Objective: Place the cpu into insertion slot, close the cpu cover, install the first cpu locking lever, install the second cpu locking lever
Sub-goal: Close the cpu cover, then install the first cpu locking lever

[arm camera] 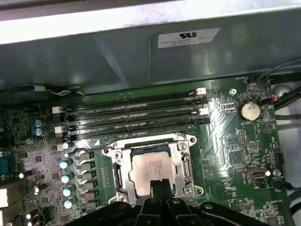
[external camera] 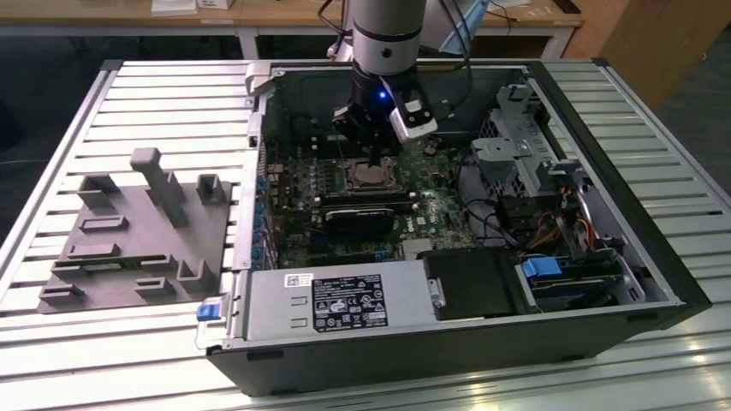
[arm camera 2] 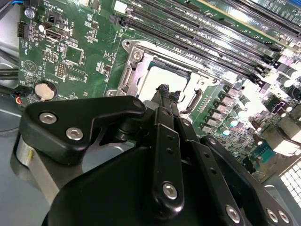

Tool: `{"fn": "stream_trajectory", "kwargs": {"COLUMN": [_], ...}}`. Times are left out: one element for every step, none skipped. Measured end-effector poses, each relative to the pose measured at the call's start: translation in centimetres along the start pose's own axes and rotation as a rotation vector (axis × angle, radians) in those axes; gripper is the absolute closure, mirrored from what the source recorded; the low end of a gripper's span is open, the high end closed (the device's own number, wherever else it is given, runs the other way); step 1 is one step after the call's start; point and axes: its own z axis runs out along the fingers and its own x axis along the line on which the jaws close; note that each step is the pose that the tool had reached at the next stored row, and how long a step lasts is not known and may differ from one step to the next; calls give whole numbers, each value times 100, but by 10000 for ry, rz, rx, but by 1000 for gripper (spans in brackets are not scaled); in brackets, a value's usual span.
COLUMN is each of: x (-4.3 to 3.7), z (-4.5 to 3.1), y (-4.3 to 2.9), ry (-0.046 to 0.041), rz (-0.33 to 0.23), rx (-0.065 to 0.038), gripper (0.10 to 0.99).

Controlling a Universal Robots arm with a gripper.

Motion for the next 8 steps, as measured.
{"fn": "stream_trajectory", "kwargs": {"x": [1, 1, 1, 1, 1, 2, 2, 2], "z": [4, 9, 9, 10, 10, 11, 11, 12], "y": [0, -1, -1, -1, -1, -1, -1, -1], "ry": [0, 0, 0, 0, 0, 0, 0, 0], "rz": [0, 0, 0, 0, 0, 0, 0, 0], "rx": [0, 0, 0, 0, 0, 0, 0, 0], "gripper": [984, 984, 984, 984, 984, 984, 984, 984]}}
